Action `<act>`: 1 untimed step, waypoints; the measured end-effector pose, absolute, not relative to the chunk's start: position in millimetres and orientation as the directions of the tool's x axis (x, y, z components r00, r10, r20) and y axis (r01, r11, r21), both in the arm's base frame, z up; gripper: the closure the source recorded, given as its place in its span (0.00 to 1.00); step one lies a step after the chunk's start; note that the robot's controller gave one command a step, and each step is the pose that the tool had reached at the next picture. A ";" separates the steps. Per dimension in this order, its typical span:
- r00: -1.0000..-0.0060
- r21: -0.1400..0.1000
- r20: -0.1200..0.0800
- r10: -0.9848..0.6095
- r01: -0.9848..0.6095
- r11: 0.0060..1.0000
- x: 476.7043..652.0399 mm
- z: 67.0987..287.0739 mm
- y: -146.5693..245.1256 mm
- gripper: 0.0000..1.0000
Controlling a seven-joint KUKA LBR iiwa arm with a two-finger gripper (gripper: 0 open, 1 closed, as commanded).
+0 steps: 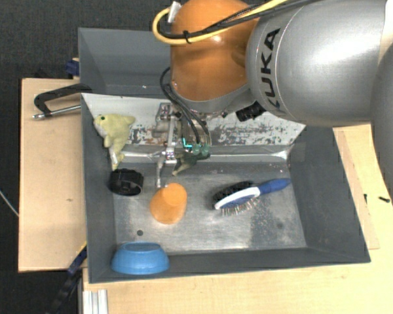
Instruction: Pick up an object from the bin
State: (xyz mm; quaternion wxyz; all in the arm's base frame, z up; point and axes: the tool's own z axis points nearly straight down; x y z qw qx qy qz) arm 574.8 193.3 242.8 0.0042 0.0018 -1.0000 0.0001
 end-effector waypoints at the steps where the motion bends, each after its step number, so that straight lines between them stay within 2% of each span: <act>1: -0.992 -0.003 0.009 0.126 0.126 0.992 550.8 132.6 161.8 0.00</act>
Offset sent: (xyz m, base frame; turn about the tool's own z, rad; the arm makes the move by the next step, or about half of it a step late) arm -0.0221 -0.0313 -0.1063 0.1306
